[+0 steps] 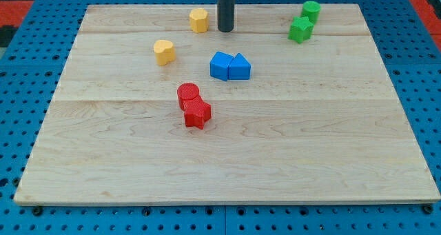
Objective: Separrate the red star and red circle
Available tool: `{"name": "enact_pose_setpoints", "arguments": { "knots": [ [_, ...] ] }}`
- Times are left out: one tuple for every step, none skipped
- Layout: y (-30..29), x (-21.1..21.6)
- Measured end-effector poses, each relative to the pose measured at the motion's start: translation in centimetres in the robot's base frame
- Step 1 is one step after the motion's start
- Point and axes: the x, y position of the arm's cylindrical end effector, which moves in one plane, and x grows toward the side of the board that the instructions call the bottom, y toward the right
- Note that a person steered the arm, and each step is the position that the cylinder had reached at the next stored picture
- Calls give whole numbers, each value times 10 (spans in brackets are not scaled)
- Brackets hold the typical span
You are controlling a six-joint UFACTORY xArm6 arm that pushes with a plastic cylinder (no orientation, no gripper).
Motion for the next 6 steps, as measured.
{"name": "enact_pose_setpoints", "arguments": {
  "knots": [
    [-33,46],
    [-50,97],
    [-57,138],
    [-53,194],
    [-52,234],
    [-31,243]
  ]
}}
